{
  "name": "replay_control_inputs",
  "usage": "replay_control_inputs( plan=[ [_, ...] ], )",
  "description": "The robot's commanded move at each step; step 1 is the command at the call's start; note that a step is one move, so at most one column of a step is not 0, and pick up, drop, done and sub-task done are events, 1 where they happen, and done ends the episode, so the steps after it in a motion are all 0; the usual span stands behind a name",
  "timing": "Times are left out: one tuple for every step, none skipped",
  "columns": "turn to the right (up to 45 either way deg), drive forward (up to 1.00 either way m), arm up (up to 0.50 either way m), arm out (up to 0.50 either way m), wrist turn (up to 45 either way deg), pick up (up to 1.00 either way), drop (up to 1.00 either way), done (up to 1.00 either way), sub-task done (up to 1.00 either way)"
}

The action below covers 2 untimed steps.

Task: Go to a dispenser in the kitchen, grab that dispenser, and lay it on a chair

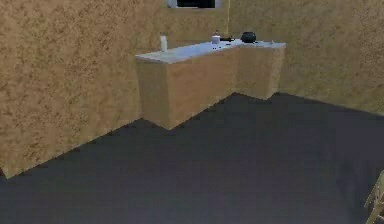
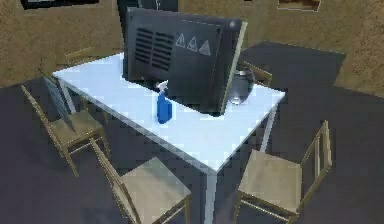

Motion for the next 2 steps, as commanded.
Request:
replay_control_inputs(
  plan=[
    [42.0,0.00,0.00,0.00,0.0,0.00,0.00,0.00,0.00],
    [0.0,0.85,0.00,0.00,0.0,0.00,0.00,0.00,0.00]
  ],
)
